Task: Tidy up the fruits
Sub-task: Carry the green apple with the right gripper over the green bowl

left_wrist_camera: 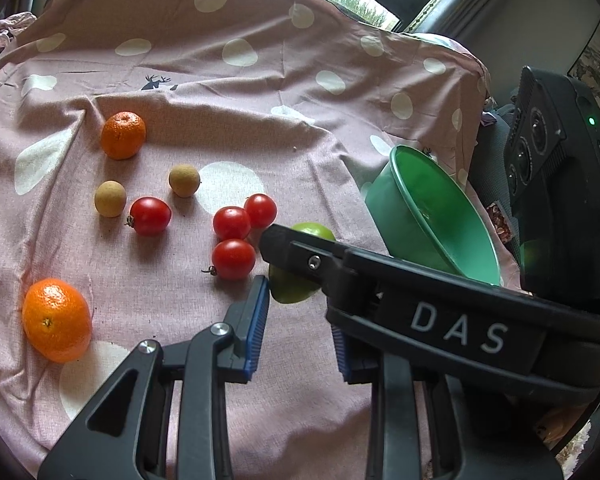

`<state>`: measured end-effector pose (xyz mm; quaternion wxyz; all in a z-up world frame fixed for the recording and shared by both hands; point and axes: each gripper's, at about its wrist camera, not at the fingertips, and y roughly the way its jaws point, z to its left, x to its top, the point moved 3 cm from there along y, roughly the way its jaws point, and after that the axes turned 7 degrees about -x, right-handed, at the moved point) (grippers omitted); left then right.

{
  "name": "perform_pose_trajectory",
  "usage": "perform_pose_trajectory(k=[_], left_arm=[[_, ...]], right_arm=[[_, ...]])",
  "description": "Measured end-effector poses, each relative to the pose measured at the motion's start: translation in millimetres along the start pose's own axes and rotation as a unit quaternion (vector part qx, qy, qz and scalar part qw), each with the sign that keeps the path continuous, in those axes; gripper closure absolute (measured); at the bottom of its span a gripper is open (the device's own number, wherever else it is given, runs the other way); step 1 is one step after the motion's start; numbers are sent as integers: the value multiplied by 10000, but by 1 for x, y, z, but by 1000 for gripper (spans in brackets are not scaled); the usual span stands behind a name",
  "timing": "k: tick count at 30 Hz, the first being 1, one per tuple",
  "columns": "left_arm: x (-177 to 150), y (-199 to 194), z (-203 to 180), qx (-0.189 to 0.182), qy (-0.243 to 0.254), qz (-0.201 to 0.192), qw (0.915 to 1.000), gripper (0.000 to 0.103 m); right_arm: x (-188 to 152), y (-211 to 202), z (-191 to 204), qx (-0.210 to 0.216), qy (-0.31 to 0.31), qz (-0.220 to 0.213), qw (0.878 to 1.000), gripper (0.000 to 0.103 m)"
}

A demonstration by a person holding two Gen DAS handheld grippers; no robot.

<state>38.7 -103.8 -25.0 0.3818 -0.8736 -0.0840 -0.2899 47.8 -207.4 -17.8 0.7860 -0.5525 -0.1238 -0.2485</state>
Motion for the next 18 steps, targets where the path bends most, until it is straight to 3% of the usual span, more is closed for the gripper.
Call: perform_pose_trajectory(k=[18], left_arm=[[4,-18,-11,-177,109,-250,9995,74]], right_arm=[[1,-24,8,-56,-66,-389,9992,63]])
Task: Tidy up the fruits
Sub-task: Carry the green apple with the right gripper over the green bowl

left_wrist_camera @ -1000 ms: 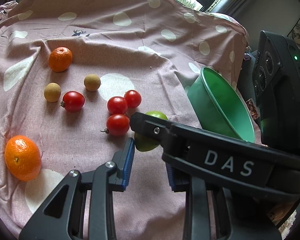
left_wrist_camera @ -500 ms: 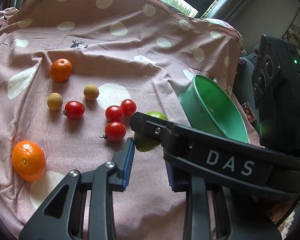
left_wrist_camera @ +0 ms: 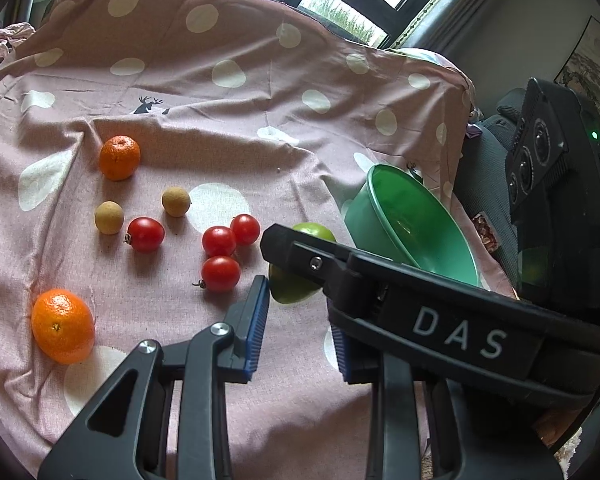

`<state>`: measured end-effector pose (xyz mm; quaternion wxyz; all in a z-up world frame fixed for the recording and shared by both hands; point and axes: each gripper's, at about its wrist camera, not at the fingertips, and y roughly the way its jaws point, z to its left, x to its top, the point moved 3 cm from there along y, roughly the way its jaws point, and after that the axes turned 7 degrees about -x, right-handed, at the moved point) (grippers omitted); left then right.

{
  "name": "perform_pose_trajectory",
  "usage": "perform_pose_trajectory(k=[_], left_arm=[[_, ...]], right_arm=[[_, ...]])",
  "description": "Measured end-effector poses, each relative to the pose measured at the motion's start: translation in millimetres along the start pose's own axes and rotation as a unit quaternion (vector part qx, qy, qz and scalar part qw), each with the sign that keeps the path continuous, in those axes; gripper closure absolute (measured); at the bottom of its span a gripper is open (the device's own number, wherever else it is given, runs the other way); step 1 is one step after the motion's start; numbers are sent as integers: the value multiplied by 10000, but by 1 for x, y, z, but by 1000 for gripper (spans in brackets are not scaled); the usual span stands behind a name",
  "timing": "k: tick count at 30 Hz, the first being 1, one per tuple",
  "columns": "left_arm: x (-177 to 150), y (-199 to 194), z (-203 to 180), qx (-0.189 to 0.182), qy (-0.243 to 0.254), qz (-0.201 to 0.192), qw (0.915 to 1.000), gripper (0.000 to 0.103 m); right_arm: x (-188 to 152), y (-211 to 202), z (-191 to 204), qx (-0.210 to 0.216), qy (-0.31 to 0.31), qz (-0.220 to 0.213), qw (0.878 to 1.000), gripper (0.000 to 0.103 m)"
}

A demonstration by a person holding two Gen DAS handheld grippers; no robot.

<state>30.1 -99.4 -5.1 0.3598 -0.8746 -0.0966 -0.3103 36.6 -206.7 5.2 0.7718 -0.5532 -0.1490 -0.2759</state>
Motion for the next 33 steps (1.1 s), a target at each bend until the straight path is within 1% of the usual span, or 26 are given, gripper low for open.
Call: perform_pose_trajectory(k=[17,24,26,29,33], left_arm=[[4,-11,-13,-5,171,-170,9997,74],[8,-16,-25,32,347,-267,9990,74],[9,-17,-29,77,390,-264,9989,74],[11,-17,-38,256,544,-285,9978,74],[15,-18,-49,345,692,-359,9964,74]], right_arm=[[3,-19,3,59,8,-234,9997,63],[6,-30,3,119,-14,-352,9993,63],[8,-33,0,185,45,-374,9991,63],[9,-39,-1,206,26,-428,9989,63],[13,-47,-8,384,129,-493,9980,63]])
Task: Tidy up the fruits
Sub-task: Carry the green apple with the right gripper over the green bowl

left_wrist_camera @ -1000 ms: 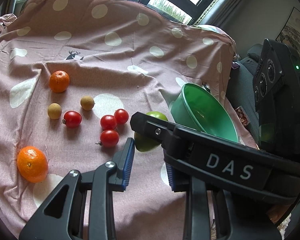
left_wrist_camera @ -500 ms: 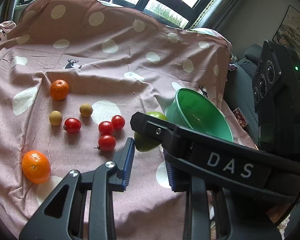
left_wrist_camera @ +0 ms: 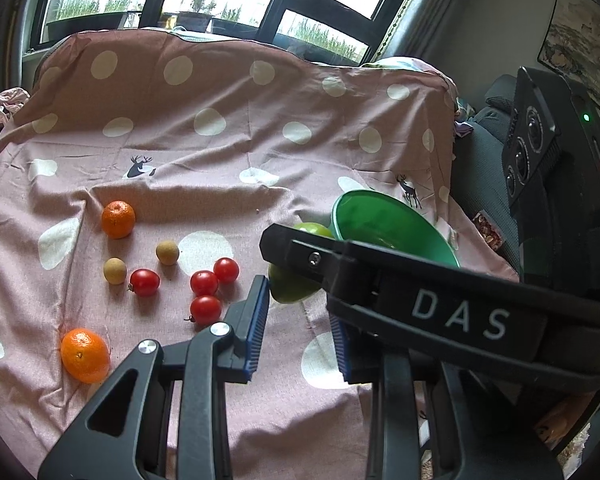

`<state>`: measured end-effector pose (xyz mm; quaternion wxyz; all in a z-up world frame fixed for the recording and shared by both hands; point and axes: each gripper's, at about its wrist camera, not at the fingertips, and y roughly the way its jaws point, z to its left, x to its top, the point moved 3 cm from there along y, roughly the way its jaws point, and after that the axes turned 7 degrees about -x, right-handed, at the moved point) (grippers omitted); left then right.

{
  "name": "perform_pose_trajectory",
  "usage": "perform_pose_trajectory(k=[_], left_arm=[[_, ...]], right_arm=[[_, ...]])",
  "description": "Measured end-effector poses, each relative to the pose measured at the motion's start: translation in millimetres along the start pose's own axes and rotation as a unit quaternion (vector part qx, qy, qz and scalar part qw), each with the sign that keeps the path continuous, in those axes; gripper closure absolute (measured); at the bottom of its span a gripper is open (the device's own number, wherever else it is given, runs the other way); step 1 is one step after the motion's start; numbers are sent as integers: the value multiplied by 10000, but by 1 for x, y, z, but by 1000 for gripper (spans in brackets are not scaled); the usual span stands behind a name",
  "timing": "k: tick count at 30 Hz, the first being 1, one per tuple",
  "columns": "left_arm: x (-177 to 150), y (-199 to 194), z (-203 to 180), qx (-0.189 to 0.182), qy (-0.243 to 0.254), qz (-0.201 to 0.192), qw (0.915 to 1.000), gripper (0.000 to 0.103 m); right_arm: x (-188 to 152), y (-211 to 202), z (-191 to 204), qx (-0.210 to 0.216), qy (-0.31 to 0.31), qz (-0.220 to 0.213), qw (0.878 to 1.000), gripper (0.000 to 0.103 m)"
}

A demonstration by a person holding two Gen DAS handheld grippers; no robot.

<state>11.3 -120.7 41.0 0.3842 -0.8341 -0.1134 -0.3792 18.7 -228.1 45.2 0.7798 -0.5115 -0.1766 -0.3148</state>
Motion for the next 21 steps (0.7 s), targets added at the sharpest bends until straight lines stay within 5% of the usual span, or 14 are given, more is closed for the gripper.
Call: perform_pose_trajectory(k=[21], left_arm=[[17,3,-46,-2,492,-111,9987,74]], right_arm=[[15,-43,-27,163,259,-523,9982,63]])
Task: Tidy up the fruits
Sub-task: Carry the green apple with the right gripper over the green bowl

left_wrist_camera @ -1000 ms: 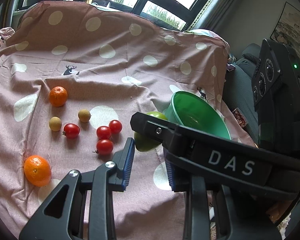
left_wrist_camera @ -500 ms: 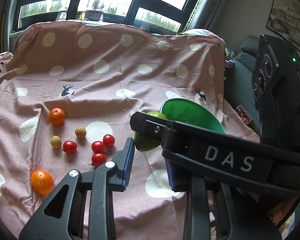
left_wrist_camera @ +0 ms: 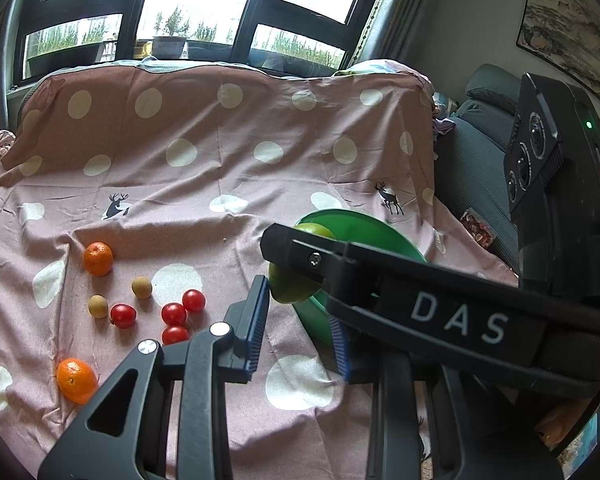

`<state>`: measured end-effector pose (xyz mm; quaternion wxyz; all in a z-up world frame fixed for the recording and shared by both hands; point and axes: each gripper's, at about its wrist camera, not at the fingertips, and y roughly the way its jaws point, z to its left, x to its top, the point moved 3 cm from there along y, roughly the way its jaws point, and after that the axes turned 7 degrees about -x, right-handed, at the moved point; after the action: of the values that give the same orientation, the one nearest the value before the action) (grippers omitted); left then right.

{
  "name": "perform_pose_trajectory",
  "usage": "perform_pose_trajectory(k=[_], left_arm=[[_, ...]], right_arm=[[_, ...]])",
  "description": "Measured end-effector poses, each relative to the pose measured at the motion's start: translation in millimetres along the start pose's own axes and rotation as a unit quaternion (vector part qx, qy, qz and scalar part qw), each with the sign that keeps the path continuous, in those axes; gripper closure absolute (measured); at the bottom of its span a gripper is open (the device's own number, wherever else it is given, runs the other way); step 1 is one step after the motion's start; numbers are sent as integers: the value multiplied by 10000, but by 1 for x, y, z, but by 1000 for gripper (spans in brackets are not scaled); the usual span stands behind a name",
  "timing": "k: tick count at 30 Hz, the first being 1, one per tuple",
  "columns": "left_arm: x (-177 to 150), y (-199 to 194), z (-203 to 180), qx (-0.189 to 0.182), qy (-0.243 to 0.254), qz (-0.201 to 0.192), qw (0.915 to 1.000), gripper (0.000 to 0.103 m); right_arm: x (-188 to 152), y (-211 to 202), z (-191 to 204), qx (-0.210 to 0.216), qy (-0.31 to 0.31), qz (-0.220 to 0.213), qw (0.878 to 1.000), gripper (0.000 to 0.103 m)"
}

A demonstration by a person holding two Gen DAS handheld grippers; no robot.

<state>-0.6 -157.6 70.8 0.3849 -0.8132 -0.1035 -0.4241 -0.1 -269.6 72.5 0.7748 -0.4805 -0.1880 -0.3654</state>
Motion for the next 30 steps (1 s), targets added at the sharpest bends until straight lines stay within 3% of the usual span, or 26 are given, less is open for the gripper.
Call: perform_pose_trajectory(k=[30], left_arm=[[22,45,-70,-382,524,138,9978,74]], right_arm=[[20,-40,-69,-162,691,-528,9961,63]])
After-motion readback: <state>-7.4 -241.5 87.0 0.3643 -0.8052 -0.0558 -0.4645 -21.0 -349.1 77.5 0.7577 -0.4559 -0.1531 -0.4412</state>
